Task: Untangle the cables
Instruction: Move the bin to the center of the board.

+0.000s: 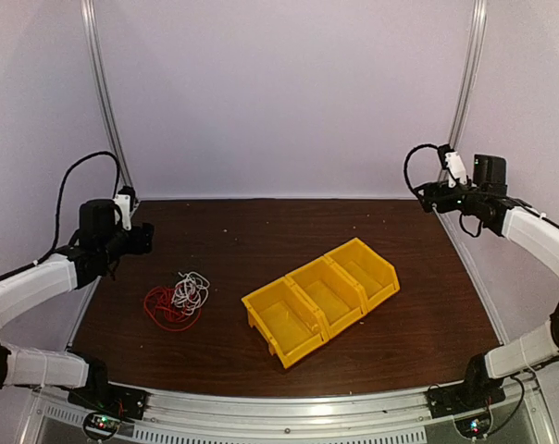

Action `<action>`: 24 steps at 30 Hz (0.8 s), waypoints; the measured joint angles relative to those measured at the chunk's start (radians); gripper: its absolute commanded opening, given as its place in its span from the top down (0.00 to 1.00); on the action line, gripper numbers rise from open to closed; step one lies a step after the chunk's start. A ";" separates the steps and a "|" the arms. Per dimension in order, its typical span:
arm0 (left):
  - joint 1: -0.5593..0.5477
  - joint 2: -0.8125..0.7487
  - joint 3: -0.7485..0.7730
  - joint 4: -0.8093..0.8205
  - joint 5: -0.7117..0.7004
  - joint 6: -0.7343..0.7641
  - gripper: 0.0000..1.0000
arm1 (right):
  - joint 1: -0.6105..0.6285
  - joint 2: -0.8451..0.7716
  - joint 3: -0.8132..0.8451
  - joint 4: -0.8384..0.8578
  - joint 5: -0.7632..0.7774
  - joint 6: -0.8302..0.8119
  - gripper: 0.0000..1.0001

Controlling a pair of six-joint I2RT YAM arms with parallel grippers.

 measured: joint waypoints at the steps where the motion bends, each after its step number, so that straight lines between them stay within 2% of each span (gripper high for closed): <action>1: 0.000 0.007 -0.007 0.010 0.021 0.002 0.26 | 0.001 0.006 -0.013 -0.002 -0.002 -0.012 0.02; 6: -0.090 0.071 -0.003 0.051 0.100 0.023 0.27 | 0.003 0.012 -0.068 -0.044 -0.035 -0.105 0.01; 11: -0.286 0.164 0.034 0.060 0.146 0.034 0.27 | 0.005 0.012 -0.106 -0.090 -0.082 -0.203 0.02; 17: -0.524 0.248 0.112 0.072 0.162 0.008 0.27 | 0.022 0.036 -0.117 -0.160 -0.127 -0.312 0.11; 24: -0.695 0.288 0.142 0.030 0.168 -0.059 0.29 | 0.071 0.177 -0.064 -0.249 -0.166 -0.391 0.22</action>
